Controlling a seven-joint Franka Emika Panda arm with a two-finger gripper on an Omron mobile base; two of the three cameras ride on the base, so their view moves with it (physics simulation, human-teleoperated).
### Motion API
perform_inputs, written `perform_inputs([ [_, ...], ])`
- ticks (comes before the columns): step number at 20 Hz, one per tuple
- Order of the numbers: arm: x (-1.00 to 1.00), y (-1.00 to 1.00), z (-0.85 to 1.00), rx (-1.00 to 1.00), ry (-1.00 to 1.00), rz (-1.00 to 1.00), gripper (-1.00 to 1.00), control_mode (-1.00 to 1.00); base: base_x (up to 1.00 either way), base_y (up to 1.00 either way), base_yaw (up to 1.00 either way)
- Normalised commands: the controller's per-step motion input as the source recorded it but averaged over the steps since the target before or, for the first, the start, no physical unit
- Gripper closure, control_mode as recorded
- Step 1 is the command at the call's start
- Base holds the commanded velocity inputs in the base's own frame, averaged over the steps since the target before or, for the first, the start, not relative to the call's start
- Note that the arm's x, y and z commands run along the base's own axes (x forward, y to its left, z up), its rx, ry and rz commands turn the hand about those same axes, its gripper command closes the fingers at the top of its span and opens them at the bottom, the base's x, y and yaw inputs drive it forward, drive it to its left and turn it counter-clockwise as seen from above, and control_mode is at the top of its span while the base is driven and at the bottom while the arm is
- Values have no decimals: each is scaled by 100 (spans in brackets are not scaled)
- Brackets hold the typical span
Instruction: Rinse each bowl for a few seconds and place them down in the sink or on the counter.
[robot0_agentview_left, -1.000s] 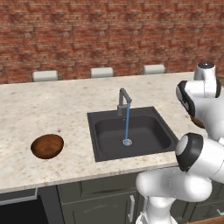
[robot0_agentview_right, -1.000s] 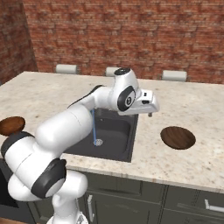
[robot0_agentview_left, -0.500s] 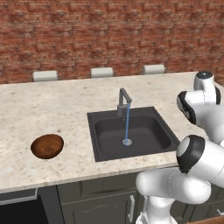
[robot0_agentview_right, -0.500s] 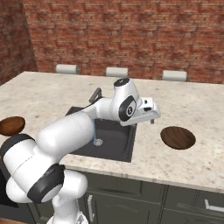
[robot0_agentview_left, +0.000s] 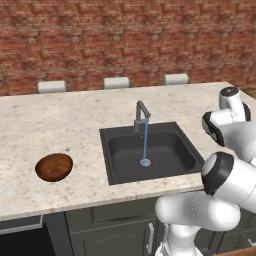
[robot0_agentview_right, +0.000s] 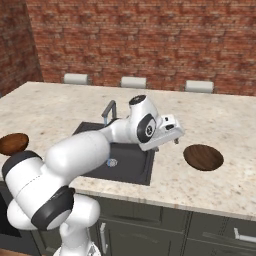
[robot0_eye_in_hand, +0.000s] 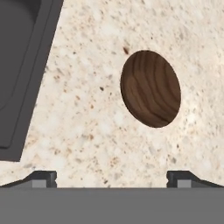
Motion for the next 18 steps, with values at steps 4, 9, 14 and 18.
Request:
perform_inputs([
  [4,0,-7,-17,-6,2,6,-100,-100,0,0,0],
  [9,0,-15,-15,-1,0,5,-100,-100,0,0,0],
  [14,1,-16,-14,0,0,7,-100,-100,0,0,0],
  [18,7,-10,-14,0,0,5,-100,-100,0,0,0],
])
